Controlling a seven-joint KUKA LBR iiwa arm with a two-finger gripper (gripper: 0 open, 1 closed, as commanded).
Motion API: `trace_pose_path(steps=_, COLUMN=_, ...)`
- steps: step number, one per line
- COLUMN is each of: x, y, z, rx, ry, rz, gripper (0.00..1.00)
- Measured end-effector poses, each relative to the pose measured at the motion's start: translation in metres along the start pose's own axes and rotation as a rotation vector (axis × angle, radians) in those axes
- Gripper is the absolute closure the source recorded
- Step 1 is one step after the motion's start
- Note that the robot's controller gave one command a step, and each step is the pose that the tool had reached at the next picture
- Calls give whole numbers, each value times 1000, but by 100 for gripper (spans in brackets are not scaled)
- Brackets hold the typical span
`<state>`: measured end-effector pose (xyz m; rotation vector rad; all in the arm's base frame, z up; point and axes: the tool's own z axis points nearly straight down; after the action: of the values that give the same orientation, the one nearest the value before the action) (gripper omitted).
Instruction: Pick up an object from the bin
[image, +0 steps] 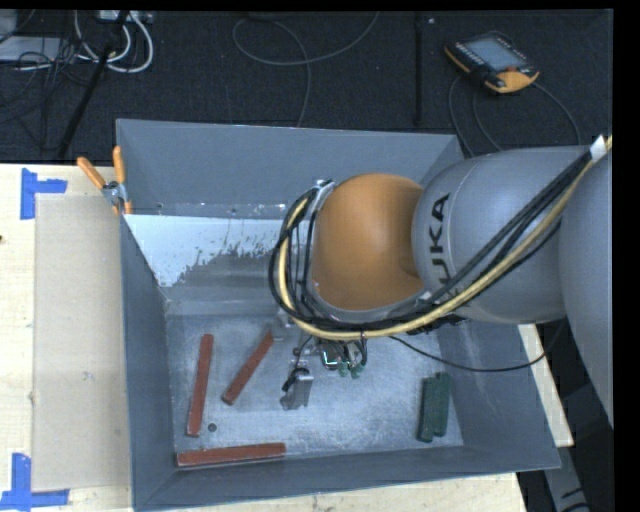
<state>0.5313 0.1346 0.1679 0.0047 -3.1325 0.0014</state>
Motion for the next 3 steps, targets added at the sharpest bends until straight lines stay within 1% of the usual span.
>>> trace_pose_path(steps=1, x=-2, y=-1, z=-4, rx=-1, ry=-7, rz=4, gripper=0)
trace_pose_path(steps=2, x=-8, y=18, z=32, rx=0, ry=-13, rz=-80, gripper=0)
trace_pose_path(steps=3, x=-47, y=53, z=49, rx=0, ry=-9, rz=-301, gripper=0)
